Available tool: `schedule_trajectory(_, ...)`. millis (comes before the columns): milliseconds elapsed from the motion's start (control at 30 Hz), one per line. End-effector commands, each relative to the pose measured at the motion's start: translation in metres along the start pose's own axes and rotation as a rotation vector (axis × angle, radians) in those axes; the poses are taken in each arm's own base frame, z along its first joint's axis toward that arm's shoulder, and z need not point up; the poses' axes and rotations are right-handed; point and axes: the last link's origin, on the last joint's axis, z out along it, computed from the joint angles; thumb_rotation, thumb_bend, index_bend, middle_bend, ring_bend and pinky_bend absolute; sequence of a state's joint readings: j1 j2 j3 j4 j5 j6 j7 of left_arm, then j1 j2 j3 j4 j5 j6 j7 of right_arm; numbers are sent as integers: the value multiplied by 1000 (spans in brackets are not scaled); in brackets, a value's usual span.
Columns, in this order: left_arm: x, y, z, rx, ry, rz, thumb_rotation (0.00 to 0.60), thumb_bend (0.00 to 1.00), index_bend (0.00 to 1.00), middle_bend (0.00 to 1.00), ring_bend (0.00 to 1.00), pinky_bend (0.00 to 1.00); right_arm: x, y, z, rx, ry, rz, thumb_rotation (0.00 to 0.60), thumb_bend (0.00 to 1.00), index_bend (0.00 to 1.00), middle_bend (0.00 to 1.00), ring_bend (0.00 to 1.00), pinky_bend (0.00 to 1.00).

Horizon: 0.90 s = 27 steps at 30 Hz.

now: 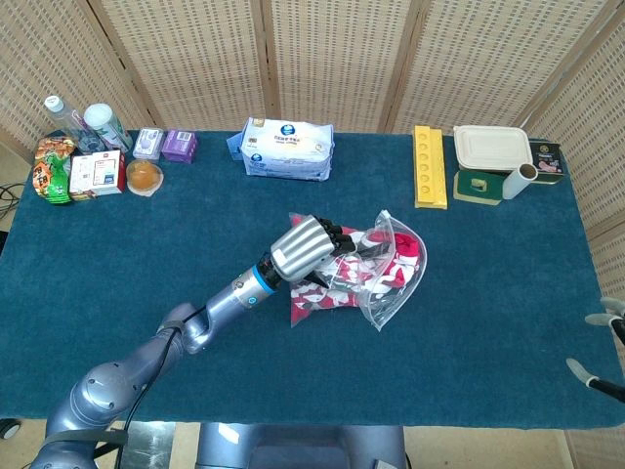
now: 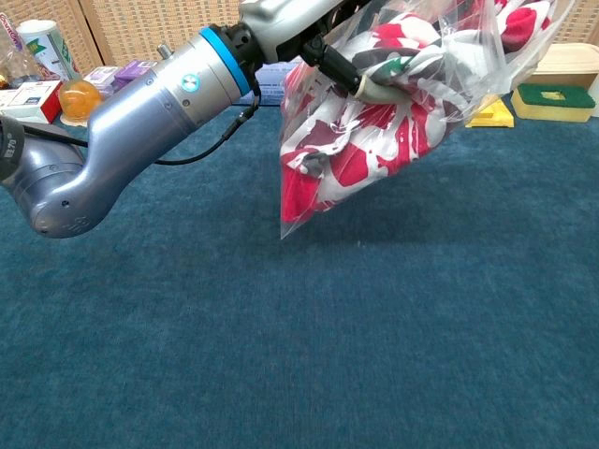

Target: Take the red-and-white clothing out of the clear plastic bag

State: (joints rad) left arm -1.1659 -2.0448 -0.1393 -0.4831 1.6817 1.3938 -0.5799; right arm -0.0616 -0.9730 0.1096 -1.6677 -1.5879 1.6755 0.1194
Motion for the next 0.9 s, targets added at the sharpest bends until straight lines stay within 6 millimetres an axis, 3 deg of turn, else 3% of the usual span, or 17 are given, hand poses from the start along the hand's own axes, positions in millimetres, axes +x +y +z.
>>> schedule_trajectory(33,-6,3,-8,-17,2,-22,600,158,825,707,697,759,8,-10,12,62,22,17,542,78,365,279,321,326)
schedule_trajectory(233,-13,6,-8,-29,-17,-15,600,155,825,707,697,756,15,-43,34,221,-10,100,538,77,365,282,343,340)
schedule_trajectory(500,-21,11,-4,-42,-39,-1,600,152,825,708,697,751,11,-71,51,317,-97,129,542,76,365,282,344,343)
schedule_trajectory(900,-38,28,14,-71,-81,34,600,145,825,707,697,747,2,-123,84,424,-366,264,542,72,373,282,325,326)
